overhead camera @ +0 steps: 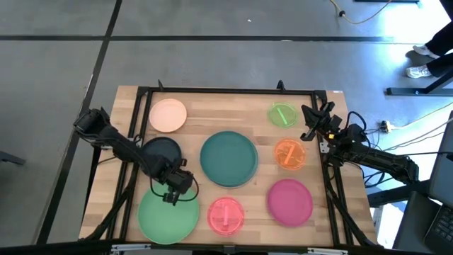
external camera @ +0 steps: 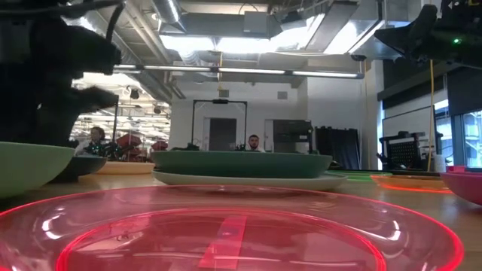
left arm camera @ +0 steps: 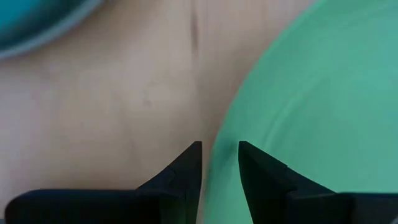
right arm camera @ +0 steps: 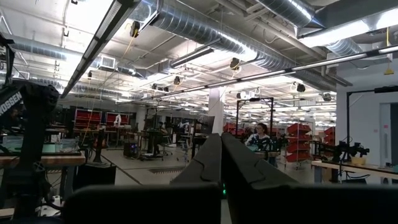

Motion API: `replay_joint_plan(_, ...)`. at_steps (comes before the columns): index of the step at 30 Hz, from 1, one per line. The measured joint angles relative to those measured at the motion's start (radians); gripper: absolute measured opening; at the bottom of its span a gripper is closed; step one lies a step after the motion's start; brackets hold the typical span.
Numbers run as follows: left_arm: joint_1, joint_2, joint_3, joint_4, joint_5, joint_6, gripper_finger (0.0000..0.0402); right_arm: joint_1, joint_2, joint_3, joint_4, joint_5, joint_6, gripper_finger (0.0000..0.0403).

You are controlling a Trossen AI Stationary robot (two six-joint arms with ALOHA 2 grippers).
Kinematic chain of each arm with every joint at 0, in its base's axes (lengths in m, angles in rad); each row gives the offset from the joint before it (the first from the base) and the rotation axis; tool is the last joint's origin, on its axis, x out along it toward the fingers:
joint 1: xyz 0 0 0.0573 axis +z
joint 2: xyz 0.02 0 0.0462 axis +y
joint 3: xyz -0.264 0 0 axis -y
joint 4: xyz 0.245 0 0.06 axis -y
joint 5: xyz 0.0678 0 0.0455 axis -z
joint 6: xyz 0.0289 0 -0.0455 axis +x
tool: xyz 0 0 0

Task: Stack plastic plates
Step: Stack the green plate on top of the dark green plate

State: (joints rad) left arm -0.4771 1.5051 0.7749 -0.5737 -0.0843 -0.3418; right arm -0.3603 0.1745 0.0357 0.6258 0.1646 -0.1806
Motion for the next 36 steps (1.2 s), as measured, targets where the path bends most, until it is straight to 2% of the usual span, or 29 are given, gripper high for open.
replay_joint_plan(4,0.019,0.0,-0.023,0.041,0.082,-0.036,0.0098,0.0,0.0,0.0,0.0,0.0,0.0,0.0002)
replay_joint_plan(8,0.038,0.0,-0.028,0.043,0.118,-0.048,0.0091,0.0,0.0,0.0,0.0,0.0,0.0,0.0002)
replay_joint_plan(17,0.071,-0.001,-0.026,0.053,0.171,-0.044,0.0011,0.0,0.0,0.0,0.001,0.0,0.0,0.0002)
replay_joint_plan(23,0.104,-0.001,-0.002,0.038,0.215,-0.047,0.001,0.0,0.0,0.0,0.001,0.0,0.0,0.0002)
replay_joint_plan(29,0.128,-0.019,0.094,-0.05,0.207,-0.017,0.001,0.0,0.0,0.0,0.001,0.0,0.0,0.0002)
replay_joint_plan(36,0.137,-0.112,0.216,-0.196,0.045,0.005,0.001,0.0,0.0,0.0,0.002,0.002,0.0,0.0002)
